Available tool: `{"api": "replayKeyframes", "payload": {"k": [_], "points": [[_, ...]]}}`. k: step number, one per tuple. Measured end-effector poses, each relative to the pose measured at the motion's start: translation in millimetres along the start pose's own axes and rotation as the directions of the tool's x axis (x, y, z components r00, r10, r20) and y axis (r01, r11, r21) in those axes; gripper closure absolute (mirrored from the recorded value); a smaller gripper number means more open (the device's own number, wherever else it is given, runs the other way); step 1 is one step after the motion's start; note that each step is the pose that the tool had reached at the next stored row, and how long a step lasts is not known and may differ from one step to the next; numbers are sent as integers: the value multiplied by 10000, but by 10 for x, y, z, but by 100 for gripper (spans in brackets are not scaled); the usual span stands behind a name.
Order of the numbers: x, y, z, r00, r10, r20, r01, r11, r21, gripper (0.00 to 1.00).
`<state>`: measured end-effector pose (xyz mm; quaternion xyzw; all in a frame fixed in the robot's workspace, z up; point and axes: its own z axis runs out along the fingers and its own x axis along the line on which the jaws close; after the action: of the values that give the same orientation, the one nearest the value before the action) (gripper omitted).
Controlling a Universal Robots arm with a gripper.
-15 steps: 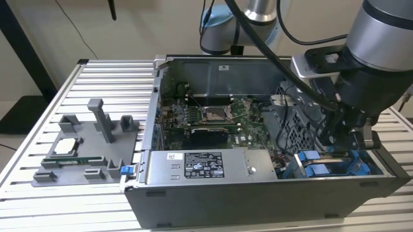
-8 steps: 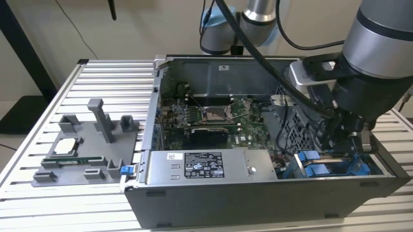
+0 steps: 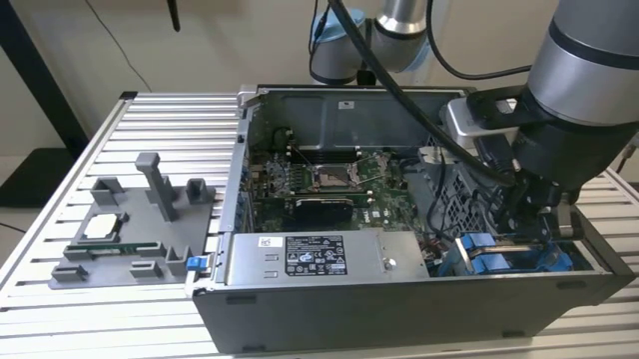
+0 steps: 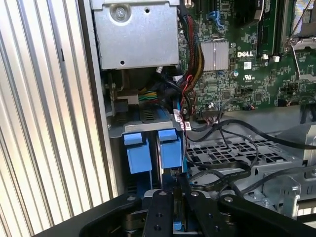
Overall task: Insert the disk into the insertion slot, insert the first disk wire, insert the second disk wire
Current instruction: 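Insert the second disk wire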
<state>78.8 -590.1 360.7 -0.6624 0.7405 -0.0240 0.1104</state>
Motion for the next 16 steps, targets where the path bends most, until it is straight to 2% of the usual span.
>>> {"api": "replayKeyframes", "payload": {"k": [5, 9, 13, 16], "points": [[4, 4, 29, 10000, -4, 14, 4, 10000, 27, 100], [0, 12, 77, 10000, -12, 21, 12, 9999, 107, 100], [-37, 15, 135, 10000, -26, 20, 26, 9998, 198, 100], [-64, -18, 194, 10000, -34, 27, 33, 9997, 252, 100]]}}
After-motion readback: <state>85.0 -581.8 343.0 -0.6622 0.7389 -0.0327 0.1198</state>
